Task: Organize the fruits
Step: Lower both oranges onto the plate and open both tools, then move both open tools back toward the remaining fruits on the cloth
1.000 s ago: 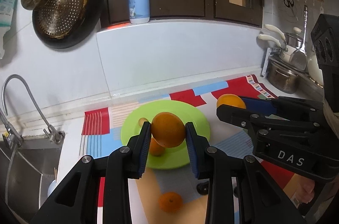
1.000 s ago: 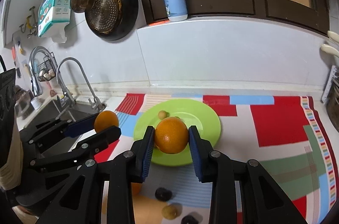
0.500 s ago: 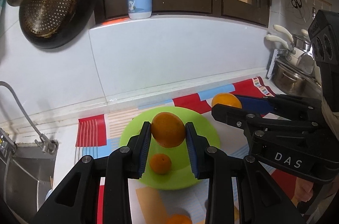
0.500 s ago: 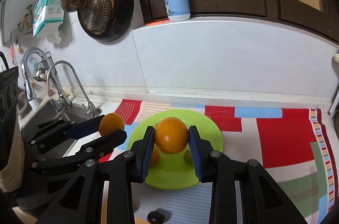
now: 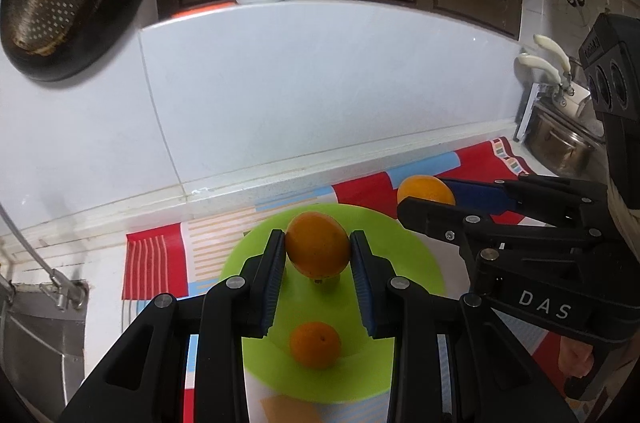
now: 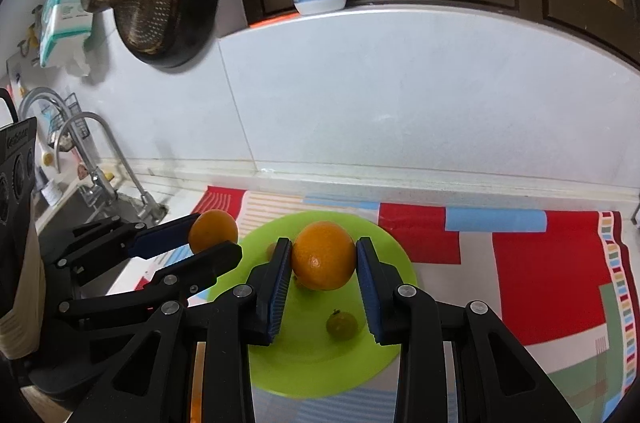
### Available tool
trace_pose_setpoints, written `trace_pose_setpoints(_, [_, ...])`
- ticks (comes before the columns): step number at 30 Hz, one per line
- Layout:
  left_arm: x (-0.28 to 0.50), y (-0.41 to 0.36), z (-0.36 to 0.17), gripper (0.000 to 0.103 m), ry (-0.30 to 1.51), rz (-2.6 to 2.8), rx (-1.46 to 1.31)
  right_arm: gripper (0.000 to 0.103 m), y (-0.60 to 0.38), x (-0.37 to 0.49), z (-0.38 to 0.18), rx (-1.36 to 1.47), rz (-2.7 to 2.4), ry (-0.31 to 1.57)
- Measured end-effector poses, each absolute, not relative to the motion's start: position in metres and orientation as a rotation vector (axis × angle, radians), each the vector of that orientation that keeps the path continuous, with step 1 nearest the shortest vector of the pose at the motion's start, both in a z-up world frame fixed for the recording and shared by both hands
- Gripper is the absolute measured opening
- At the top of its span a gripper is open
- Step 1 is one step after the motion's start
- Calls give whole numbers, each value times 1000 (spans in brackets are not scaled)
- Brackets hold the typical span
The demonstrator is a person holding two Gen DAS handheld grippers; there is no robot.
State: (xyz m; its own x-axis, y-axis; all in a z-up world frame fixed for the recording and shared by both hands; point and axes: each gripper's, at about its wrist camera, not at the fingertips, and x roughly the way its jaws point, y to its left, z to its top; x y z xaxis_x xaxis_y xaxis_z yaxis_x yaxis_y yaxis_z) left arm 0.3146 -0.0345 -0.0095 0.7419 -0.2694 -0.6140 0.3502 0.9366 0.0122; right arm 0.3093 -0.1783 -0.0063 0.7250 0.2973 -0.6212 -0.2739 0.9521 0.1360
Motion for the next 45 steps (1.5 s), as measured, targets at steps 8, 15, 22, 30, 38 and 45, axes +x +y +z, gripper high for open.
trace_pose_setpoints(8, [346,-37,-32,32,703,-350,135,34,-178,337,-28,39,315,746])
trace_pose_setpoints(15, [373,-38,-55,33,764,-358,140,34,-179,363,-52,49,313,811])
trace_pose_setpoints(22, [392,-43,-73,33,807,-362,152,34,-182,378,-72,65,311,854])
trace_pose_setpoints(30, [401,-43,-81,38,835,-359,143,34,-184,386,-82,78,303,875])
trace_pose_setpoints(38, [385,-36,-63,44,823,-329,125,34,-185,376,-69,63,276,843])
trace_pose_setpoints(45, [354,-29,-33,55,773,-313,99,35,-187,352,-41,54,272,792])
